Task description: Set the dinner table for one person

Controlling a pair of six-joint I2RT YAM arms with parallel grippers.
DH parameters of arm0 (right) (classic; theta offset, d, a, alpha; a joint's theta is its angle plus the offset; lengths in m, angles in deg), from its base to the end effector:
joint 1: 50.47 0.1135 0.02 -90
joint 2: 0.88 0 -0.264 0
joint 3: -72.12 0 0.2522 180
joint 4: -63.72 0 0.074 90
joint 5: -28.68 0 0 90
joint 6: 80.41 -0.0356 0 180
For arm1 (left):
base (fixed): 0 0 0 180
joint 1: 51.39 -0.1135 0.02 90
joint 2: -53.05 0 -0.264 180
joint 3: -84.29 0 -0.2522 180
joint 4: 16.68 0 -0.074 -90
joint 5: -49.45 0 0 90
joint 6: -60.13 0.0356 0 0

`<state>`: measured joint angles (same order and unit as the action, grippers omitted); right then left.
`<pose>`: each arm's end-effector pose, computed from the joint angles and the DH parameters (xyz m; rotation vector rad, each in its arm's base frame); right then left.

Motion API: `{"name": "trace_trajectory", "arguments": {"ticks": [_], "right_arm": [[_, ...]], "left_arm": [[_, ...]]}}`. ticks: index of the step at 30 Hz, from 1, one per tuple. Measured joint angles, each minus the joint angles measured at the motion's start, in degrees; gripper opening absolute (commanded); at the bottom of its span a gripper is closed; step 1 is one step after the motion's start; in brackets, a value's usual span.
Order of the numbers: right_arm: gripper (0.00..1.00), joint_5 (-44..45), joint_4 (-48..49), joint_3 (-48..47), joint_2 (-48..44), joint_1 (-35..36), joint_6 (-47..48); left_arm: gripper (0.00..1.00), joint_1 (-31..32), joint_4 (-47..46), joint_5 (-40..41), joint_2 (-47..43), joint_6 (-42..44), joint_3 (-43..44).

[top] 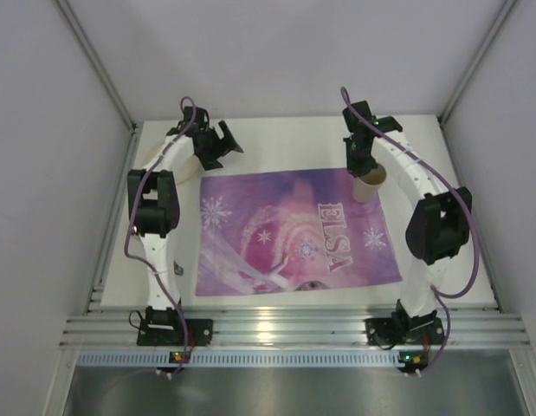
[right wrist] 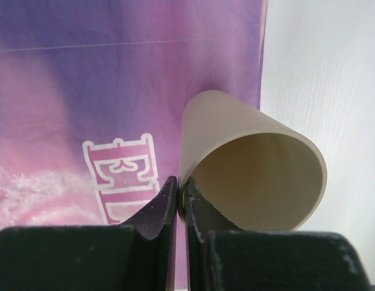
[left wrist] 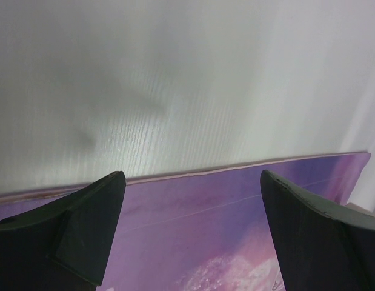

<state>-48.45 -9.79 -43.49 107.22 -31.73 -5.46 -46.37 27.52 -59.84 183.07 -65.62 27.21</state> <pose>0.3778 0.1198 0.2981 -0.0220 2.6754 -0.1234 0.5043 -0.0561 0.2005 -0.5250 2.4807 -0.7128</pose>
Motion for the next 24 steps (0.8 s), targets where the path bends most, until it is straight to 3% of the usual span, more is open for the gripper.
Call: {"name": "trace_trajectory", "arguments": {"ticks": [12,15,16,24], "right_arm": [[0.00,1.22,6.91,5.46,-0.02,0.37,-1.51],[0.28,1.25,7.23,5.49,-0.02,0.37,-1.81],[0.45,1.27,7.45,5.49,-0.02,0.37,-1.92],[0.63,2.99,7.78,5.44,-0.72,0.37,-0.94]], "left_arm": [[0.98,0.02,1.11,1.75,-2.32,1.75,-2.14],[0.98,0.00,1.18,2.23,-2.56,1.95,-2.14],[0.98,0.00,1.20,2.32,-2.69,2.08,-2.14],[0.98,0.02,1.38,2.93,-3.80,2.78,-2.16]]}}
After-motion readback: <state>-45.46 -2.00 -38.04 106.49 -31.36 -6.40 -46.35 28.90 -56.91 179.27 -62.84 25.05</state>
